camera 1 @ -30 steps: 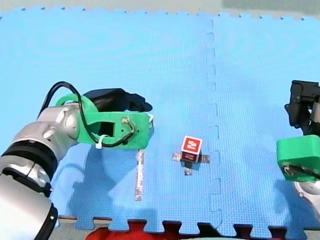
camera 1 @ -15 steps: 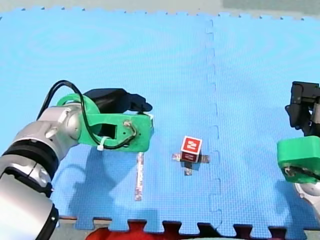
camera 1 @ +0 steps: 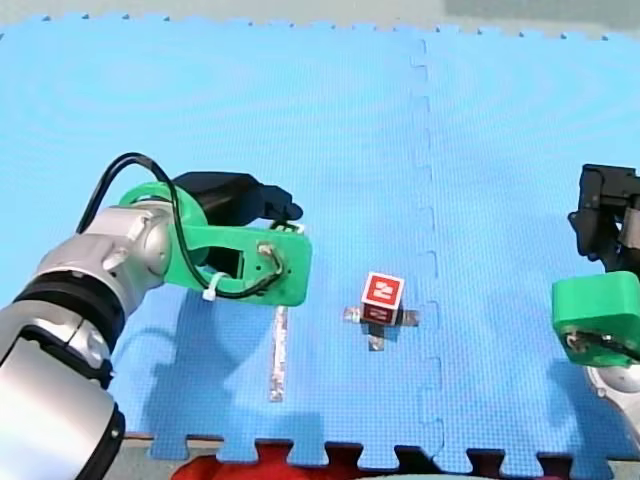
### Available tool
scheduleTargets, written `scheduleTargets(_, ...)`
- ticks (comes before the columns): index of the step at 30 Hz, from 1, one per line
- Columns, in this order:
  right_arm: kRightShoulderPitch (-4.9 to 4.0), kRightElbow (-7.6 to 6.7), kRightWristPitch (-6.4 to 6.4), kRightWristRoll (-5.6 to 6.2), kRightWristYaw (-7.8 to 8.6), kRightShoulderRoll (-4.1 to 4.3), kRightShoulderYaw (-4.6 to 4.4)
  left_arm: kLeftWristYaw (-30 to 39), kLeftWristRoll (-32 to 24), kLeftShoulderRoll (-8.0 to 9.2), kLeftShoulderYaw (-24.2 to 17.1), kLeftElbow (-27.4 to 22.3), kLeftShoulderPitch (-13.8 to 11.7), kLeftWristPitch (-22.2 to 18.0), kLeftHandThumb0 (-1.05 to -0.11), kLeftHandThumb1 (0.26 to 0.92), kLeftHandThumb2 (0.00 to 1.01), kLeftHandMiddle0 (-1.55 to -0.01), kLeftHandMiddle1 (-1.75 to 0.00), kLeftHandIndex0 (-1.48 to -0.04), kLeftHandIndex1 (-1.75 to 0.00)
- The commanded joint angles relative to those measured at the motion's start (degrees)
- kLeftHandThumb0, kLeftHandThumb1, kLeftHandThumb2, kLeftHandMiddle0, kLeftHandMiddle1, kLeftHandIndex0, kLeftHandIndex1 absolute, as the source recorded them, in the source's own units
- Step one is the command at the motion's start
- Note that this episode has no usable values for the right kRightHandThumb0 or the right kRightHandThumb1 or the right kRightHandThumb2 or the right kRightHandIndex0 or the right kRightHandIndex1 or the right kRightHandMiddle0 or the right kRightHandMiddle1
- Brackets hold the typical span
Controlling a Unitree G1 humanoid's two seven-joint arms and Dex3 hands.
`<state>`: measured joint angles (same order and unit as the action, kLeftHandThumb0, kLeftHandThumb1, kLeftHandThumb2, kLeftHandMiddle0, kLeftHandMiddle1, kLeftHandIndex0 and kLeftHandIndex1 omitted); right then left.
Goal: Stack cube left
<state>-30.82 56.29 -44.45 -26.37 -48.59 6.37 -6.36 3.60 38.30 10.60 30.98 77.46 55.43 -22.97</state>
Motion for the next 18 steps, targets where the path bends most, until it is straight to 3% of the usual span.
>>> scheduleTargets(1, -0.32, 0.25, 0.04, 0.21, -0.09, 0.29, 0.19, 0.2, 0.5, 0.15, 0.3, 0.3, 0.2, 0.3, -0.414, 0.744, 0.00, -0.87, -1.75, -0.56, 0.00)
scheduleTargets(16, 0.36, -0.73, 0.17, 0.07, -0.11, 0.48, 0.23, 0.3, 0.8, 0.09, 0.2, 0.4, 0.4, 0.5, -0.426, 0.738, 0.00, -0.85, -1.75, -0.57, -0.01)
scheduleTargets(18, 0.42, -0.87, 0.25, 0.12, -0.04, 0.45, 0.28, 0.1, 0.9, 0.08, 0.3, 0.4, 0.3, 0.6, -0.460, 0.739, 0.00, -0.84, -1.75, -0.60, -0.02)
